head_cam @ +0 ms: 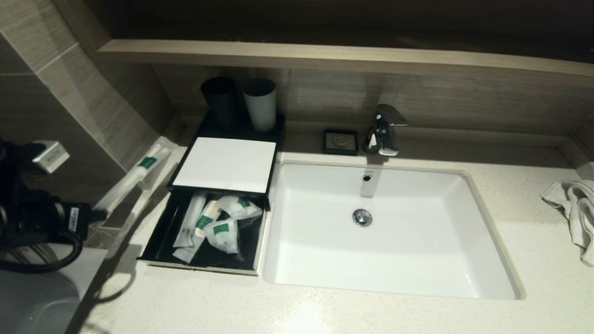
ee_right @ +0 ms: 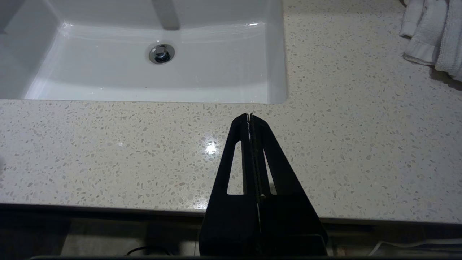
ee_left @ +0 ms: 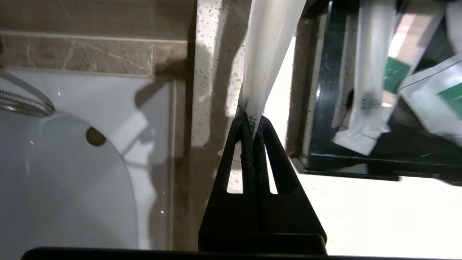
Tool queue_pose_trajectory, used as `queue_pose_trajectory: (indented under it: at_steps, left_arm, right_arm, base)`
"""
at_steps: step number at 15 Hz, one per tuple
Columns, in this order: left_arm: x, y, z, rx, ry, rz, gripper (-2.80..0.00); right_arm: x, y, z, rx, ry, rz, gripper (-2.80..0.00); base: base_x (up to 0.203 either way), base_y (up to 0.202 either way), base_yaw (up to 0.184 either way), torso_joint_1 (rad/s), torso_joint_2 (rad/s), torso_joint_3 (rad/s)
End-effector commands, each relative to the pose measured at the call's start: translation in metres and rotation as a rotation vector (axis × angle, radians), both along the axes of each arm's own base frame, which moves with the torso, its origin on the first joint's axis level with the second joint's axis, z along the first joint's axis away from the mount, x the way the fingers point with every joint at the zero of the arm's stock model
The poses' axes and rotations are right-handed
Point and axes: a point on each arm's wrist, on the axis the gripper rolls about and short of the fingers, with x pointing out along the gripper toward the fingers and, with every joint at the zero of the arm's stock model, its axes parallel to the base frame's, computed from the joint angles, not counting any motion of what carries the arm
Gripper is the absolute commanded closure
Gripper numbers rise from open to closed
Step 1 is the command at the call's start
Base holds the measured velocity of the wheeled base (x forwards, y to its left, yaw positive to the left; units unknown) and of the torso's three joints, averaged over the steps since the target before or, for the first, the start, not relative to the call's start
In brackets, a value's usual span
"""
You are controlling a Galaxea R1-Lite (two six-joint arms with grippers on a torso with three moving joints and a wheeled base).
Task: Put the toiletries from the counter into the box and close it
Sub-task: Place the bathroom toiletry into the drawer
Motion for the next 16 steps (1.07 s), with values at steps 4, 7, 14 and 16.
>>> queue_pose_trajectory:
  at_steps: [4,7,14,16]
  left_arm:
    - [-0.026,-0.008,0.027,-0.047,0.016,0.008,0.0]
    - [-0.041,-0.022,0.036,-0.091,0.074,-0.039,0.0]
    - [-0.063,-0.042,0.031,-0.144,0.245,-0.11,0.0]
    - [-0.064,-0.043,0.03,-0.151,0.288,-0.106,0.0]
  right_arm:
    - [0.0,0.0,0.0,0.001,0.0,0.0,0.0]
    - [0.0,0.0,0.0,0.001,0.0,0.0,0.0]
    - [0.0,0.0,0.0,0.001,0.0,0.0,0.0]
    - [0.0,0.0,0.0,0.001,0.0,0.0,0.0]
  base:
    - [0.0,0.0,0.0,0.0,0.0,0.0]
    - [0.0,0.0,0.0,0.0,0.0,0.0]
    - [0.0,0.0,0.0,0.0,0.0,0.0]
    - [0.0,0.0,0.0,0.0,0.0,0.0]
